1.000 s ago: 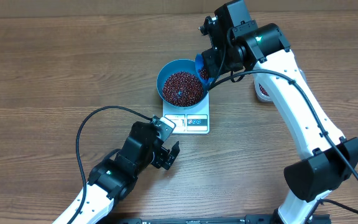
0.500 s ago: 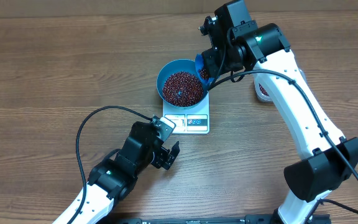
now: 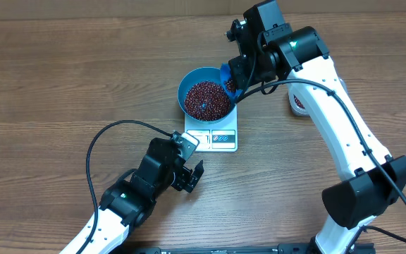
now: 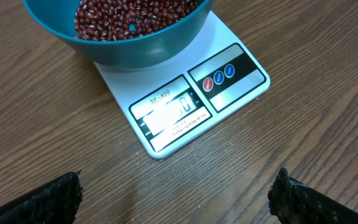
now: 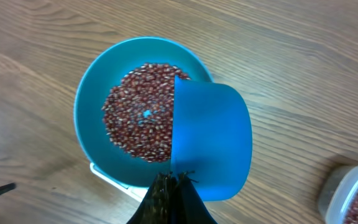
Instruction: Scoop item into bowl and weigh 150g on scale
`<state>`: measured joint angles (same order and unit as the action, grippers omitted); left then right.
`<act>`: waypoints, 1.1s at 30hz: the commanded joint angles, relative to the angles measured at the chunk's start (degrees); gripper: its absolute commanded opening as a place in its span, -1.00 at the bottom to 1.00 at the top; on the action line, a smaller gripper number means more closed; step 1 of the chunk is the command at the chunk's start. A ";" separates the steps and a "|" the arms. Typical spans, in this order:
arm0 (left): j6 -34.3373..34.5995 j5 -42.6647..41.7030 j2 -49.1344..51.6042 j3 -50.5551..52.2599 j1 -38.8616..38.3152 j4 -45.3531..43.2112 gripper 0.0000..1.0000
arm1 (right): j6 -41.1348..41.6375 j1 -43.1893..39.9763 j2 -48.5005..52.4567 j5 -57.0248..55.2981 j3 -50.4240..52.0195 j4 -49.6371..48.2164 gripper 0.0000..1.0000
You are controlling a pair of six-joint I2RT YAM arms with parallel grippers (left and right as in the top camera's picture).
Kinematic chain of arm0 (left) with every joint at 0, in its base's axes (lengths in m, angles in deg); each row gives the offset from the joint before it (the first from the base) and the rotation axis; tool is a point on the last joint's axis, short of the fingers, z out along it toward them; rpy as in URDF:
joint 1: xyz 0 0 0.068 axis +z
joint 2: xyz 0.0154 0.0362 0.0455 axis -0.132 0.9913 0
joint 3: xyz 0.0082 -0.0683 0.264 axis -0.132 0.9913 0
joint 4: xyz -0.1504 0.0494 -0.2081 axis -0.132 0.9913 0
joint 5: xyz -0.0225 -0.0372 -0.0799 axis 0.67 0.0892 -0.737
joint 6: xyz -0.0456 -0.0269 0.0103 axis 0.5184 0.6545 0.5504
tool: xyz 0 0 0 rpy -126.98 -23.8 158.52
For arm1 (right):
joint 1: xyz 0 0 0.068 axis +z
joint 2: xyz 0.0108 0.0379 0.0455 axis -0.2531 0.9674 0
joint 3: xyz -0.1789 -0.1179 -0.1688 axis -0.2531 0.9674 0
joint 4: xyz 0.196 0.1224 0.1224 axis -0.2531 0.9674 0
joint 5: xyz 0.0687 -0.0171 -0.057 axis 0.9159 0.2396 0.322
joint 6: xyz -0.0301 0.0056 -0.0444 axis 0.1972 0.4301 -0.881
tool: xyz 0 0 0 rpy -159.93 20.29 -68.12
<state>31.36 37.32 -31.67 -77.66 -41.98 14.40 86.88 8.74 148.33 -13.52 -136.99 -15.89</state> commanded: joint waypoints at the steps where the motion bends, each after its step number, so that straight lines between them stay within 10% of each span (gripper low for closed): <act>1: -0.90 -0.85 -0.48 0.26 0.31 -0.20 0.99 | 1.07 -0.20 -1.53 6.67 -0.46 -0.26 -0.93; 16: -0.90 -0.85 -0.48 0.26 0.31 -0.20 0.99 | 1.81 -17.75 -1.53 36.54 -0.48 -0.39 -0.92; 33: -0.90 -0.85 -0.48 0.26 0.31 -0.20 0.99 | 1.77 -33.73 -1.53 12.02 -0.50 3.30 -0.92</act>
<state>31.36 37.34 -31.67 -77.66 -41.98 14.40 88.52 -24.62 148.33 6.16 -136.99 -12.94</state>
